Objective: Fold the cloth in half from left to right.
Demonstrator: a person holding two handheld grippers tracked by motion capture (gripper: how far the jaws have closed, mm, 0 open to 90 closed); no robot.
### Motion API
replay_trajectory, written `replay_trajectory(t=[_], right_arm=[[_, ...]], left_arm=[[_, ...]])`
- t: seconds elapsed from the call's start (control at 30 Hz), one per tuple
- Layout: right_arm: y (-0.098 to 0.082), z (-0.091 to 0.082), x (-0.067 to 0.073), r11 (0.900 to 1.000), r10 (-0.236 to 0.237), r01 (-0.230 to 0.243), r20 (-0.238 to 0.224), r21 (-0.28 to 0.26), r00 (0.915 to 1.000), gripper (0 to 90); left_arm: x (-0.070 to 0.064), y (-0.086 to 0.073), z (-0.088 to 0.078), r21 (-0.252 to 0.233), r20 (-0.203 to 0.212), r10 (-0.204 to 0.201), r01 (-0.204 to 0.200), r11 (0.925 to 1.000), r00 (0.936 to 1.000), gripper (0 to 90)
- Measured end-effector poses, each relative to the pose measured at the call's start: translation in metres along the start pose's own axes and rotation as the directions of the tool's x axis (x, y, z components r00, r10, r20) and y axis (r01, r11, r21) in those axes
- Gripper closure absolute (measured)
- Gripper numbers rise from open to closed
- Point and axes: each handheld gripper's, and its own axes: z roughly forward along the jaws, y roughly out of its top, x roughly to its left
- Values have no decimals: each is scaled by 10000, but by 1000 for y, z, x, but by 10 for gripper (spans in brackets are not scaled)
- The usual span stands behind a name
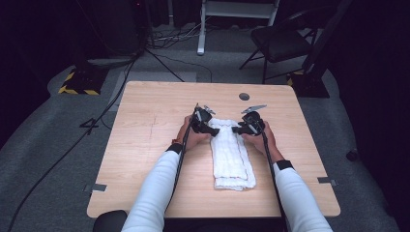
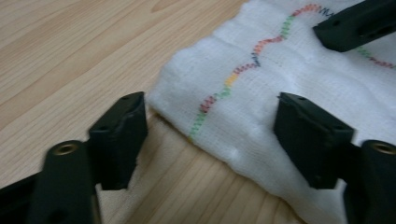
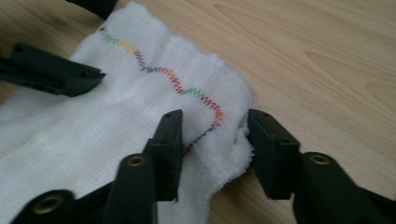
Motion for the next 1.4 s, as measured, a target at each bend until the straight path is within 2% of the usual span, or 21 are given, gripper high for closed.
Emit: replay_trajectory(t=[0.07,0.17,0.2,0.3,0.37,0.43,0.57,0.7,0.8,0.9,1.07,1.17,1.3,1.4], right_arm=[[1,0,1,10000,-17,18,-180,49,9998,710],[2,0,2,10000,-7,9,-350,79,9994,764],[2,0,1,10000,-44,47,-384,63,9993,775],[3,1,3,9999,-155,156,-277,56,9995,799],[4,1,4,9993,-362,362,-47,31,9993,811],[5,2,4,9990,-429,430,126,-91,9990,817],[7,1,3,9980,-395,417,453,-484,9982,823],[12,-8,1,9945,-196,270,744,-1009,9970,824],[17,-16,1,9910,-226,349,961,-1290,9951,825],[23,-25,2,9864,-318,497,1153,-1565,9928,825],[31,-37,6,9786,-434,690,1330,-1940,9902,826],[34,-44,8,9741,-570,848,1354,-2094,9892,827],[36,-57,10,9657,-696,1015,1382,-2389,9879,829],[36,-65,11,9621,-911,1231,1388,-2432,9861,830]], left_arm=[[0,2,0,83,205,34,-35,10000,9998,456],[4,4,0,13,521,-182,181,9998,9985,628],[7,4,1,-26,745,-271,274,9996,9969,670],[10,4,2,-170,992,-288,306,9994,9947,768],[11,5,3,-184,964,-349,368,9992,9947,782],[11,7,4,-234,717,-362,380,9990,9968,788],[7,15,5,-279,7,-102,102,9996,9999,799],[3,27,1,-338,-539,334,-353,9988,9980,803],[1,36,-7,-510,-856,526,-571,9971,9949,803],[0,43,-15,-658,-1026,773,-843,9943,9917,801],[0,49,-27,-1084,-1072,833,-949,9896,9907,795],[-3,52,-35,-1188,-1265,1334,-1485,9817,9830,792],[-5,57,-46,-1571,-1119,1377,-1543,9754,9841,790],[-9,56,-52,-1646,-1043,1655,-1811,9696,9807,787]])
